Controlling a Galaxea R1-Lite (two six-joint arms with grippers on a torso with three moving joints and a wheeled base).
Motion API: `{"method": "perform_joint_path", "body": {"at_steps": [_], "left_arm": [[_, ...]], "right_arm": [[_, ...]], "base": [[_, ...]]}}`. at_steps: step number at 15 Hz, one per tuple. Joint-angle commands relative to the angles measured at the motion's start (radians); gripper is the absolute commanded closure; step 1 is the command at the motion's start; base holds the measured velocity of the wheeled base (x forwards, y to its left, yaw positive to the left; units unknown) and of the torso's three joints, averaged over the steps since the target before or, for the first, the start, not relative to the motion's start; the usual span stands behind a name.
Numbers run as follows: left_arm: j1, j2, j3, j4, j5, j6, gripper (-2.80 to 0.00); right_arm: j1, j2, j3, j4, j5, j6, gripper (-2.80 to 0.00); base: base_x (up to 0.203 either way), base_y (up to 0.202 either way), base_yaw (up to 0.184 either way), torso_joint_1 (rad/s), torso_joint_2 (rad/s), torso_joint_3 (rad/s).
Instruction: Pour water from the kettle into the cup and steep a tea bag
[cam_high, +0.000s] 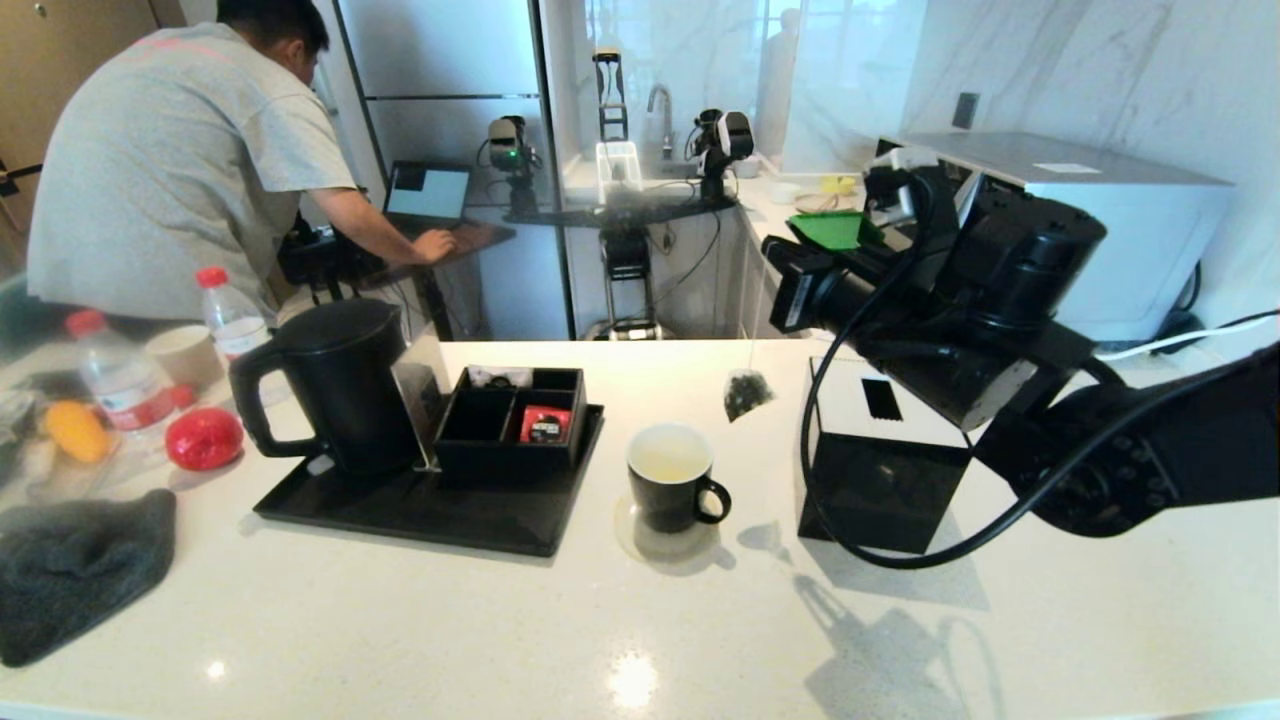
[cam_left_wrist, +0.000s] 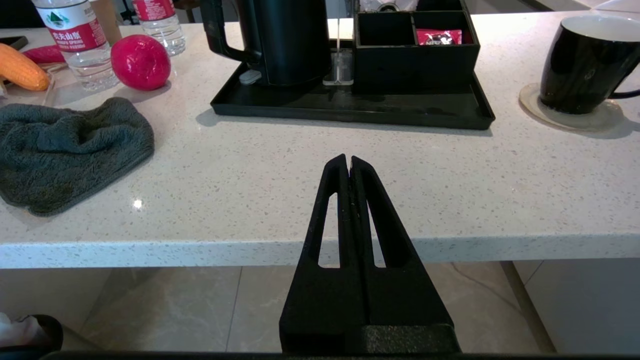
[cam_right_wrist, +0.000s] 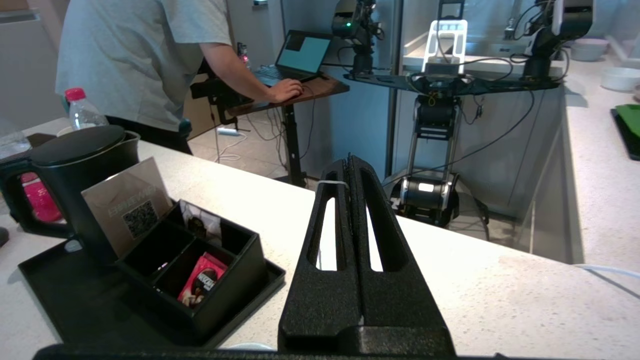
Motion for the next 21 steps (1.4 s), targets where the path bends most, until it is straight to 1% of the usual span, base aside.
{"method": "perform_joint_path", "body": {"at_steps": [1, 5, 11, 15, 18, 21], "left_arm": [[0.0, 0.0, 0.0, 0.0, 0.0, 0.0, 0.0], [-0.001, 0.0, 0.0, 0.0, 0.0, 0.0, 0.0], [0.0, 0.0, 0.0, 0.0, 0.0, 0.0, 0.0], [0.0, 0.0, 0.0, 0.0, 0.0, 0.0, 0.0], [0.0, 0.0, 0.0, 0.0, 0.0, 0.0, 0.0], [0.0, 0.0, 0.0, 0.0, 0.0, 0.0, 0.0]], "right_arm": [[-0.025, -0.019, -0.014, 0.009, -0.001, -0.002, 0.0], [-0.068, -0.02, -0.051, 0.044, 0.0, -0.038, 0.0], [-0.17, -0.037, -0.077, 0.051, 0.002, -0.041, 0.0], [-0.241, -0.086, -0.058, 0.045, 0.009, -0.038, 0.0], [-0.286, -0.114, 0.004, 0.041, 0.01, -0.033, 0.0], [-0.305, -0.154, 0.116, 0.027, 0.012, -0.031, 0.0]], "base": [[0.0, 0.0, 0.0, 0.0, 0.0, 0.0], [0.0, 0.0, 0.0, 0.0, 0.0, 0.0], [0.0, 0.0, 0.0, 0.0, 0.0, 0.0], [0.0, 0.0, 0.0, 0.0, 0.0, 0.0], [0.0, 0.0, 0.0, 0.0, 0.0, 0.0], [0.0, 0.0, 0.0, 0.0, 0.0, 0.0]]}}
